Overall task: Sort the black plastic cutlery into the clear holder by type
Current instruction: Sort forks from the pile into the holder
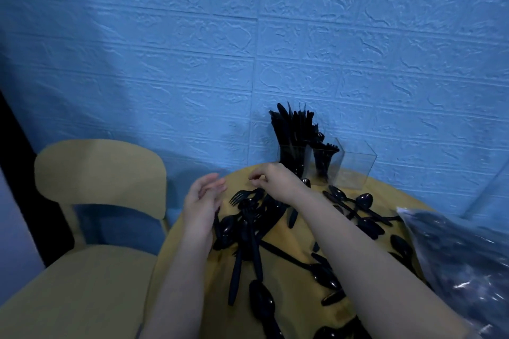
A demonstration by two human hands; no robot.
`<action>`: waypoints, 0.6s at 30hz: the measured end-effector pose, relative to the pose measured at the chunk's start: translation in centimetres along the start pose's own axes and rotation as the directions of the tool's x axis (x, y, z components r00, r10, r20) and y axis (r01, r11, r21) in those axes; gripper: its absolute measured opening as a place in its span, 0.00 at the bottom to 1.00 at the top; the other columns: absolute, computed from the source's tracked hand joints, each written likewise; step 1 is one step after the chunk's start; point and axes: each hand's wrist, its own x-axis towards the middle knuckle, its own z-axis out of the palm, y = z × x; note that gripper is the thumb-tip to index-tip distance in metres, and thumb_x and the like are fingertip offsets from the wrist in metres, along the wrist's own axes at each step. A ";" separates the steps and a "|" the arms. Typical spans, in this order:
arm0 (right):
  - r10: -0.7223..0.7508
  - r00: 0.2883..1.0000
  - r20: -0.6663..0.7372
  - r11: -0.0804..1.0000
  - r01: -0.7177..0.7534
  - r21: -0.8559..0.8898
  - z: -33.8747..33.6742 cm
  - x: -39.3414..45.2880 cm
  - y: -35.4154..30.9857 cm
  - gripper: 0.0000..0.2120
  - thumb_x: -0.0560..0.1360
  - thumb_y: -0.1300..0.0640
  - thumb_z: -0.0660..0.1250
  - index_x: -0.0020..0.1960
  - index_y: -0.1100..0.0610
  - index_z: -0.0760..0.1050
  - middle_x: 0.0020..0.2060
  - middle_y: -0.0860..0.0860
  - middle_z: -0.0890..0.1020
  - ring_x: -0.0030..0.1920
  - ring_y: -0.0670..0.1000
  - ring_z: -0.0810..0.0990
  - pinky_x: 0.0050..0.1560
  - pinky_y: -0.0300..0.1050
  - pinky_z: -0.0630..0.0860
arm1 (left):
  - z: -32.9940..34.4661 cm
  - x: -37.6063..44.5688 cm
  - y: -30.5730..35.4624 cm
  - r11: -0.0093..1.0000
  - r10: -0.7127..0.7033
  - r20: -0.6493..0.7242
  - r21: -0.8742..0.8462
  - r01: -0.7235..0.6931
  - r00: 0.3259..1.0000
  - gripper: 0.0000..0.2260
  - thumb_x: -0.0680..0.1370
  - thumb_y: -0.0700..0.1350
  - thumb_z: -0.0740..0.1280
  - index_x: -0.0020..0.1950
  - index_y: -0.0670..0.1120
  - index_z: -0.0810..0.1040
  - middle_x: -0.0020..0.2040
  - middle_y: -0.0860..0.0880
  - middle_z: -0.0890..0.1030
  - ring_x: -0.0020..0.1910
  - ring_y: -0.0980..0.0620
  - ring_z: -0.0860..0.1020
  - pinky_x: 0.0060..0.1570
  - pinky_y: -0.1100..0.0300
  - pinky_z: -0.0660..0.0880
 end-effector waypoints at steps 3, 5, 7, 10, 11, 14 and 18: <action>-0.018 0.985 0.170 0.997 0.032 -0.077 0.4 1.8 -0.4 0.13 0.78 0.57 0.65 0.61 0.58 0.78 0.57 0.55 0.80 0.55 0.52 0.78 0.53 0.41 0.71 | -0.1 -0.4 -0.2 0.999 -0.021 -0.003 -0.026 0.021 1.000 0.09 0.82 0.36 0.56 0.51 0.46 0.75 0.49 0.49 0.80 0.48 0.56 0.78 0.53 0.62 0.72; 0.002 0.955 0.296 0.989 0.042 -0.143 0.5 2.6 -0.5 0.13 0.77 0.59 0.67 0.61 0.58 0.77 0.56 0.54 0.80 0.54 0.50 0.76 0.52 0.40 0.70 | 0.0 -0.4 0.0 0.998 -0.043 0.012 -0.052 0.044 0.999 0.09 0.81 0.37 0.57 0.50 0.47 0.75 0.49 0.50 0.81 0.48 0.56 0.79 0.53 0.63 0.73; 0.015 0.944 0.331 0.987 0.040 -0.158 0.6 3.1 -0.4 0.12 0.75 0.60 0.68 0.58 0.58 0.78 0.53 0.53 0.80 0.53 0.51 0.75 0.50 0.39 0.69 | 0.1 -0.3 0.0 0.996 -0.067 0.031 -0.055 0.069 0.997 0.08 0.81 0.37 0.58 0.51 0.47 0.75 0.49 0.49 0.81 0.49 0.56 0.79 0.53 0.62 0.73; 0.005 0.961 0.277 0.994 0.027 -0.109 0.7 3.2 -0.2 0.09 0.74 0.61 0.69 0.54 0.59 0.79 0.48 0.54 0.81 0.47 0.49 0.74 0.44 0.38 0.69 | 0.1 -0.3 -0.2 0.995 -0.081 0.054 -0.050 0.084 0.995 0.07 0.81 0.38 0.59 0.51 0.47 0.75 0.51 0.48 0.81 0.50 0.54 0.80 0.52 0.63 0.74; -0.001 0.974 0.228 0.997 0.018 -0.072 0.5 3.0 -0.1 0.07 0.74 0.61 0.69 0.52 0.58 0.80 0.46 0.54 0.80 0.46 0.48 0.74 0.42 0.38 0.68 | 0.1 -0.3 -0.2 0.995 -0.083 0.058 -0.050 0.086 0.995 0.07 0.81 0.38 0.60 0.52 0.47 0.75 0.51 0.48 0.81 0.50 0.54 0.80 0.51 0.63 0.74; -0.010 0.999 -0.050 0.994 0.016 0.104 -0.7 1.9 -0.1 0.06 0.74 0.57 0.70 0.51 0.57 0.80 0.40 0.47 0.77 0.43 0.47 0.74 0.40 0.36 0.66 | 0.3 -0.3 0.0 0.996 -0.068 0.059 -0.047 0.070 0.996 0.07 0.81 0.37 0.60 0.53 0.47 0.75 0.52 0.47 0.81 0.49 0.54 0.80 0.52 0.63 0.74; 0.048 0.929 -0.368 0.937 0.086 0.339 -2.7 -0.6 -2.0 0.02 0.74 0.57 0.70 0.46 0.56 0.80 0.34 0.46 0.79 0.34 0.44 0.78 0.36 0.30 0.70 | 0.7 -0.6 0.3 0.997 0.038 0.136 0.059 -0.047 0.990 0.10 0.80 0.38 0.61 0.58 0.49 0.75 0.57 0.48 0.79 0.49 0.61 0.78 0.56 0.65 0.73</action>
